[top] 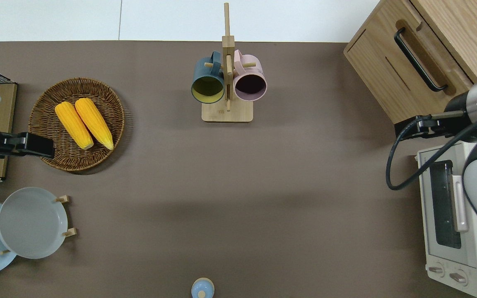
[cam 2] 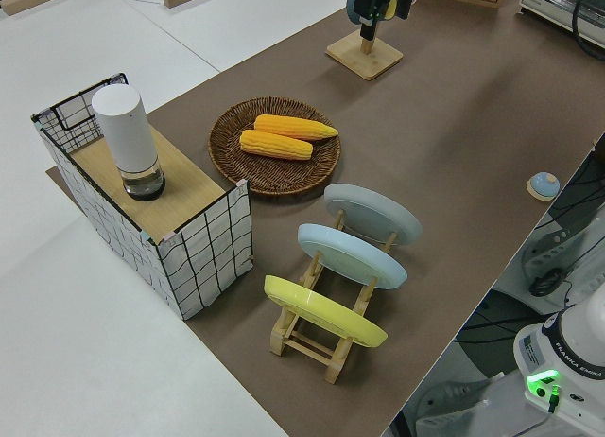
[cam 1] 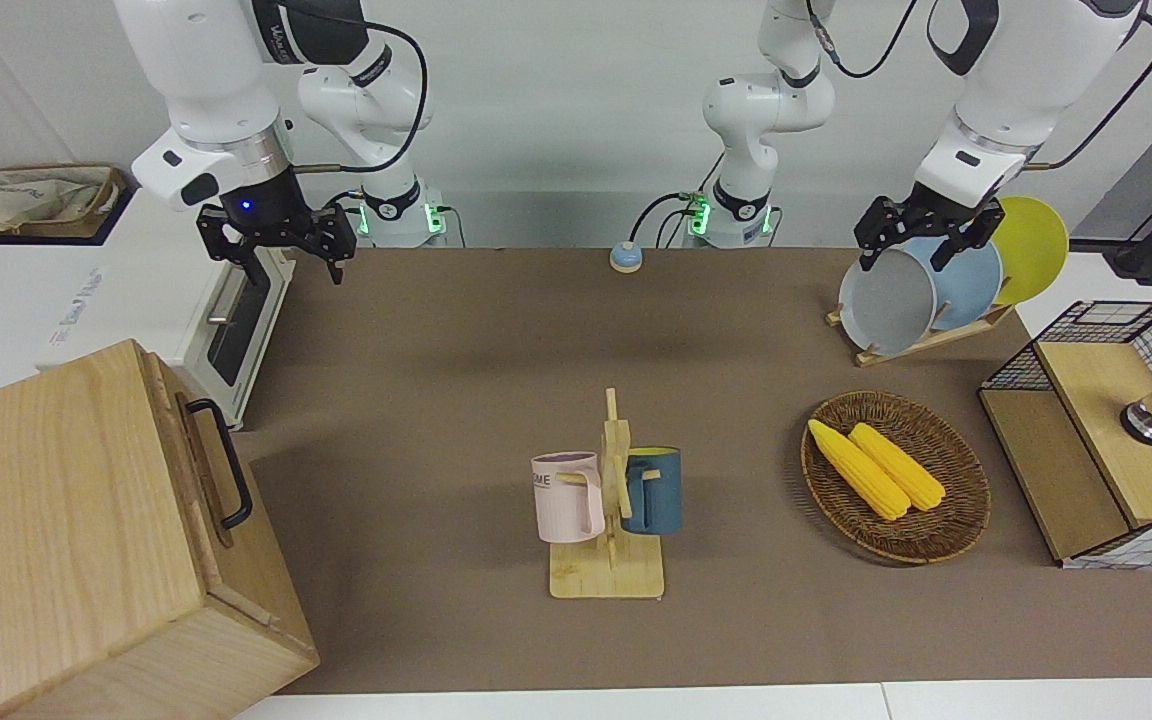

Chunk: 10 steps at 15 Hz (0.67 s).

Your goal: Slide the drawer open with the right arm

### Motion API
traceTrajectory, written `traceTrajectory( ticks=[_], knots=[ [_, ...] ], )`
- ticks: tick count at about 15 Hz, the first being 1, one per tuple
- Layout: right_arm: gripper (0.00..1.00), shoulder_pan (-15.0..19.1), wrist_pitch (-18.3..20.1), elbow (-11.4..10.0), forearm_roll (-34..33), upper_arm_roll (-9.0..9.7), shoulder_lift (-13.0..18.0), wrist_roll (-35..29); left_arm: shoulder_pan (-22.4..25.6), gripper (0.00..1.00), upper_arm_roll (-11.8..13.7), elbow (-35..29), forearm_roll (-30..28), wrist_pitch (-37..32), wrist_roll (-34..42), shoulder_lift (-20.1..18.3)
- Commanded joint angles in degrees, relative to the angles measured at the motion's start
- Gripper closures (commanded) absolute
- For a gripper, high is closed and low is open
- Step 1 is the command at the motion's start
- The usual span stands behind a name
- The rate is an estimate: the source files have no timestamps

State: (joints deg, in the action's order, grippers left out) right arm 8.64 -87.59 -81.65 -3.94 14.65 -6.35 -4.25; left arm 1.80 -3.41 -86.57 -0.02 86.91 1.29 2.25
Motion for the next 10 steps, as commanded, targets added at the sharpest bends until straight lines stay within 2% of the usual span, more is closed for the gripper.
traceTrajectory(
  ticks=[1, 10],
  knots=[
    [0.015, 2.59, 1.27, 1.58, 1.13, 0.38, -0.24, 3.27, 0.22, 0.01, -0.37, 1.4, 0.98, -1.13, 0.56, 0.65],
    [0.013, 2.69, 1.28, 1.58, 1.39, 0.55, -0.24, 3.28, 0.22, 0.01, -0.37, 1.49, 0.98, -1.13, 0.56, 0.65]
  ],
)
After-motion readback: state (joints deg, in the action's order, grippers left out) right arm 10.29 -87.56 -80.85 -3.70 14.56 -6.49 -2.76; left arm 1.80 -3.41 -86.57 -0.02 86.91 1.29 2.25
